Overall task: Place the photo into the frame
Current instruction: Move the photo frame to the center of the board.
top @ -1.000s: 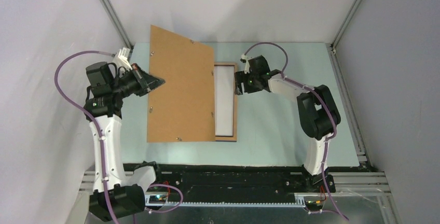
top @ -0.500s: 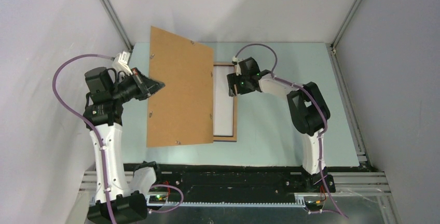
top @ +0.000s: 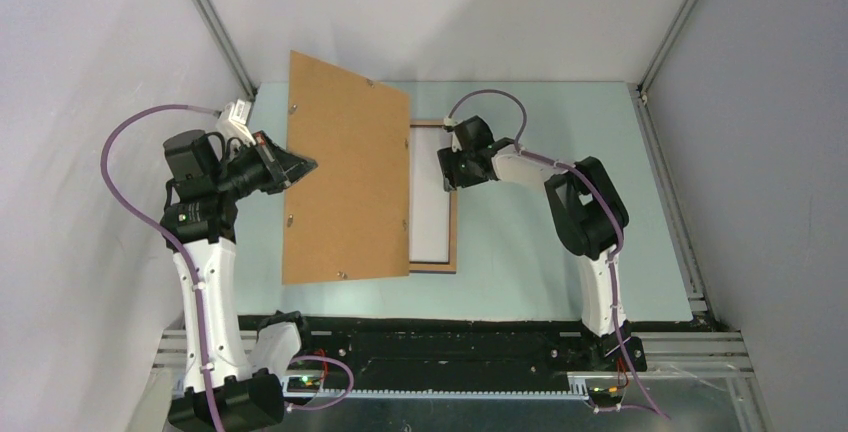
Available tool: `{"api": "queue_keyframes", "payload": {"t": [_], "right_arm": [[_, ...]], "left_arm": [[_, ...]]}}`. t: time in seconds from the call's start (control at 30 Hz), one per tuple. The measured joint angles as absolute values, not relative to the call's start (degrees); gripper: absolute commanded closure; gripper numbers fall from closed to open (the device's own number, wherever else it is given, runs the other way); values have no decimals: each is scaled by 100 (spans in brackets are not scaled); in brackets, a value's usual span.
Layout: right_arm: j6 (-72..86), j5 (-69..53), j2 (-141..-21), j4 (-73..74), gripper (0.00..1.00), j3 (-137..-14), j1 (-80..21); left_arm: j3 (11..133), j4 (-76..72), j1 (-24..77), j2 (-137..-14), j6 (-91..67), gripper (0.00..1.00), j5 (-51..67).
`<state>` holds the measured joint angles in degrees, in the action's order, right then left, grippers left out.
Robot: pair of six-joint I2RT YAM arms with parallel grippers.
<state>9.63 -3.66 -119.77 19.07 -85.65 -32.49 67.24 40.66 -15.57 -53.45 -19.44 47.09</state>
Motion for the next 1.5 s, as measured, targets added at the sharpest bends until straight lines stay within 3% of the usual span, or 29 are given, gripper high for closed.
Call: {"api": "queue_keyframes", "payload": {"t": [0.27,1.03,1.5], "right_arm": [[998,-373,-12044,1911,55,-8595,-3245],[1422,-543,-12042,1885,74,-8545,-2596],[1754,-683,-11194,1389,82,-7196,-1824]], "left_arm": [[6724,4066,-1557,-5356,-1944,100,4707],[6726,3977,-1557,-6228,-2069,100,4589],[6407,1916,-1378,-6615,-3833,100,4515]]}}
